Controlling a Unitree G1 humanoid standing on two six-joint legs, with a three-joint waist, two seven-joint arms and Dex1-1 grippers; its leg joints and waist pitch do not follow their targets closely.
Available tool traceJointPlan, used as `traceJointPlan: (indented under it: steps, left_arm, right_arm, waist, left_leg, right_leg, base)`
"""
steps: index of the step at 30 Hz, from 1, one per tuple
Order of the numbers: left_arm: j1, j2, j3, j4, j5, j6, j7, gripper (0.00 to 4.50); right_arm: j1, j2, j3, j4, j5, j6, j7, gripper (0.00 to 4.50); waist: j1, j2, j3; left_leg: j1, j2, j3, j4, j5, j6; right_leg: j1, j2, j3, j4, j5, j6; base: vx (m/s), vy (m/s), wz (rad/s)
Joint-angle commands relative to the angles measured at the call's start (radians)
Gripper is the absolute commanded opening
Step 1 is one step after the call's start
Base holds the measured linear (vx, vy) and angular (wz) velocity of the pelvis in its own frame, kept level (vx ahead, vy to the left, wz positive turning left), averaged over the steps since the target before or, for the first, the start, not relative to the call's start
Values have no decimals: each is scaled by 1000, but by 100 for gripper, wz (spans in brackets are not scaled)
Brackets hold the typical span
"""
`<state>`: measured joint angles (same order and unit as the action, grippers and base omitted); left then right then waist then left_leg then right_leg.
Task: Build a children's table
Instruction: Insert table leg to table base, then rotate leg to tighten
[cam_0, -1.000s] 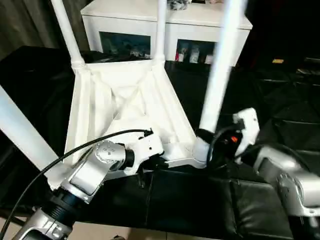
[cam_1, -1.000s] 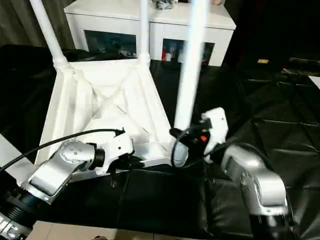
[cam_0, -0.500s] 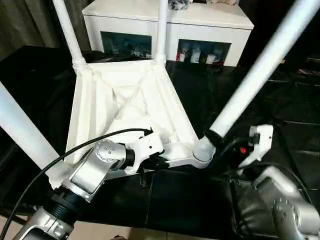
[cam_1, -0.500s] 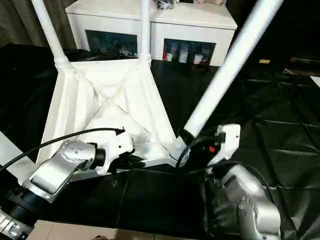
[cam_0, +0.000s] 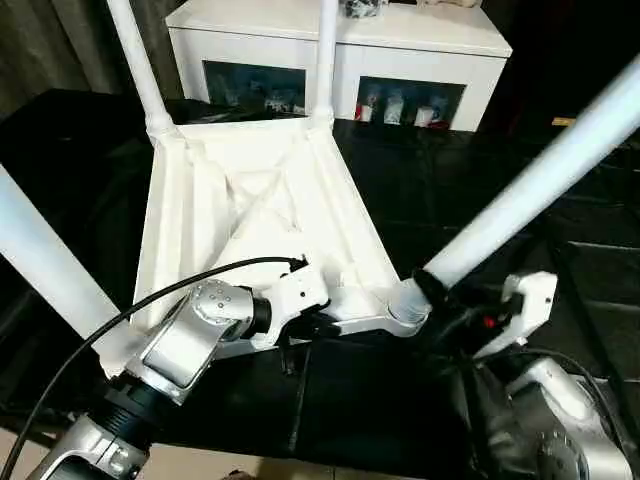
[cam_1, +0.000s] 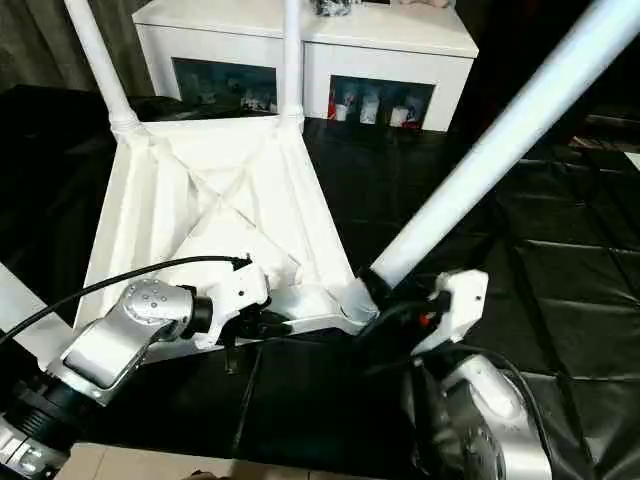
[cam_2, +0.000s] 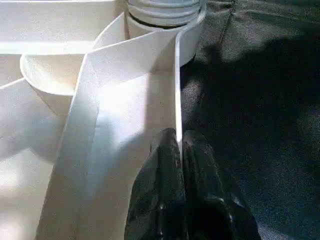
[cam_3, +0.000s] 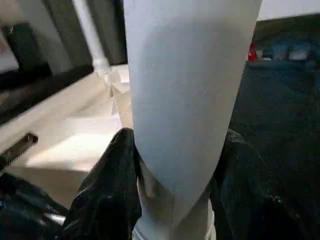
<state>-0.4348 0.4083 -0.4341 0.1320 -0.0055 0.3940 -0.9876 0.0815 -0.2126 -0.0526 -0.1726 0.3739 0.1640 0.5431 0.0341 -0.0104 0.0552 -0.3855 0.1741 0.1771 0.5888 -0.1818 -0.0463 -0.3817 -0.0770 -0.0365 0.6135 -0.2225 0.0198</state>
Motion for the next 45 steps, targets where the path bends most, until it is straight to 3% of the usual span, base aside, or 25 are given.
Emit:
traceJointPlan:
  steps: [1,8,12,15,18,23,26,33,37,39,41,42,45]
  left_arm:
    - [-23,1,33,13,8,-4,40,0]
    - [-23,1,33,13,10,-4,42,0]
    - [-22,4,32,13,10,-6,36,0]
    - [-23,5,30,15,11,-7,34,0]
    - [-26,6,29,18,11,-8,30,0]
    - [-27,8,31,20,9,-8,31,0]
    - [-28,11,33,25,8,-10,30,0]
    - [-28,18,40,21,6,-6,34,0]
    - [-27,9,50,30,7,-3,55,0]
    - [-28,-13,67,49,1,3,86,0]
    - [-32,-28,67,63,9,4,110,0]
    - [-40,-56,68,81,19,14,151,0]
    - [-51,-84,65,91,30,21,186,0]
  right_arm:
    - [26,-31,43,23,-75,-3,28,182]
    - [8,-60,71,23,-85,28,33,182]
    - [-28,-92,89,34,-53,131,57,182]
    - [-46,-117,105,40,-57,166,81,182]
    - [-83,-163,133,58,-67,230,115,182]
    - [-121,-182,129,83,-38,303,131,182]
    - [-129,-209,149,105,-48,359,146,182]
    - [-120,-218,151,115,-56,361,144,182]
    - [-110,-201,155,124,-81,328,106,182]
    - [-122,-153,139,167,-122,287,10,182]
    - [-144,-116,118,209,-152,271,-78,182]
    - [-182,-64,96,269,-196,239,-197,182]
    - [-218,-23,81,320,-211,227,-272,182]
  waist:
    - [-1,-3,-39]
    - [-2,-7,-40]
    - [-3,-9,-40]
    - [-3,-9,-40]
    - [-3,-10,-43]
    - [-3,-12,-44]
    - [-3,-12,-41]
    - [-4,-16,-42]
    - [-4,-14,-41]
    - [-6,-12,-39]
    - [-10,-13,-36]
    - [-20,-11,-33]
    - [-33,-10,-30]
  left_leg:
    - [18,57,-20,-92,-299,-2]
    - [17,57,-21,-91,-283,11]
    - [18,57,-20,-90,-280,14]
    - [20,57,-20,-90,-293,7]
    - [20,57,-20,-87,-269,7]
    - [19,57,-19,-86,-250,13]
    - [23,58,-20,-88,-289,0]
    - [23,58,-22,-91,-317,-16]
    - [22,58,-23,-92,-327,-19]
    - [23,57,-21,-93,-343,-29]
    - [21,55,-27,-97,-383,-45]
    - [22,54,-33,-101,-436,-68]
    - [31,50,-42,-99,-523,-88]
  right_leg:
    - [17,-64,45,-88,-221,-182]
    - [20,-63,44,-87,-217,-185]
    - [21,-62,43,-87,-220,-189]
    - [18,-63,43,-89,-242,-184]
    - [21,-63,43,-85,-206,-189]
    - [23,-63,42,-82,-171,-203]
    - [19,-63,42,-87,-220,-197]
    - [17,-63,43,-90,-241,-182]
    - [16,-64,43,-92,-262,-177]
    - [9,-63,43,-95,-278,-174]
    - [9,-65,41,-100,-352,-156]
    - [3,-65,39,-104,-422,-141]
    - [-5,-68,35,-119,-542,-107]
  base:
    - [0,0,0]
    - [0,0,0]
    - [0,0,0]
    - [0,0,0]
    - [0,0,0]
    - [0,0,0]
    - [0,0,0]
    - [0,0,0]
    - [0,0,0]
    - [0,0,0]
    - [0,0,0]
    - [0,0,0]
    - [-40,9,-6]
